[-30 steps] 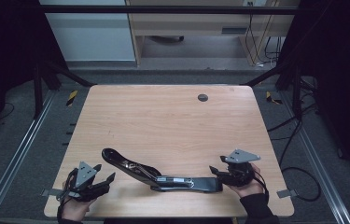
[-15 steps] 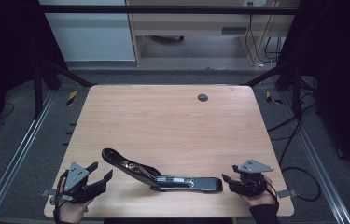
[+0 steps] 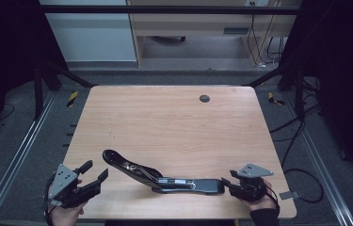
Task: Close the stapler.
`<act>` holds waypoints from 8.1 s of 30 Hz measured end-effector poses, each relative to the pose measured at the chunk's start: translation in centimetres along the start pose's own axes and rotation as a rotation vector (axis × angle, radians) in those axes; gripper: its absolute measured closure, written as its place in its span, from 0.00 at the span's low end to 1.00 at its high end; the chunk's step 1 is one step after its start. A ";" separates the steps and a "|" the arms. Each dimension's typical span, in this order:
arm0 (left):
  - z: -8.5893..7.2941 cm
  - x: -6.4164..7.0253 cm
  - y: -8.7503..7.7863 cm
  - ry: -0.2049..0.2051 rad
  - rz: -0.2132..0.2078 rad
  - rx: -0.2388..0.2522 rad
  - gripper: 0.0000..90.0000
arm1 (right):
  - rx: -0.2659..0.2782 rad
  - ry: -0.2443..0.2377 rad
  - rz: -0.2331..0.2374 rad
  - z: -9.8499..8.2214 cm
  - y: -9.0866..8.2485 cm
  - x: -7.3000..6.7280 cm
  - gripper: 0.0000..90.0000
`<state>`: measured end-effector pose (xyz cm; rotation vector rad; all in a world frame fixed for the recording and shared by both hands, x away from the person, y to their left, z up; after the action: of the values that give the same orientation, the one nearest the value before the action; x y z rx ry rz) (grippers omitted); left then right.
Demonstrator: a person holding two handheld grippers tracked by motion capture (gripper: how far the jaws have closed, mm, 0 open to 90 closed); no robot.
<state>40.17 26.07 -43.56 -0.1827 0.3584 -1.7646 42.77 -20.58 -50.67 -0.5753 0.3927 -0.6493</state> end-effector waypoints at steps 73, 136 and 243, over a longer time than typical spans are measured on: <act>2.7 5.9 1.1 0.032 -0.104 0.008 0.49 | -0.088 -0.023 0.155 -0.2 1.8 -2.6 1.00; 4.5 8.0 0.8 0.026 -0.115 -0.002 0.61 | -0.124 0.033 0.164 -0.4 2.2 -2.1 1.00; 6.6 16.2 1.4 0.249 -0.075 0.046 0.65 | -0.124 0.019 0.162 -0.4 2.3 -2.1 1.00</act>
<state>39.88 9.15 -38.96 0.0584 0.4948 -1.8728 42.06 -17.91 -52.05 -0.6481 0.4946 -0.4770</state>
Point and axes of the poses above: each handheld gripper's, and its own axes: y roughly forward along the jaws, z roughly out of its top, x roughly to its right, the point moved 5 cm from there along y, roughly forward along the jaws, and after that the axes turned 15 degrees about z, right-handed, at the moved point
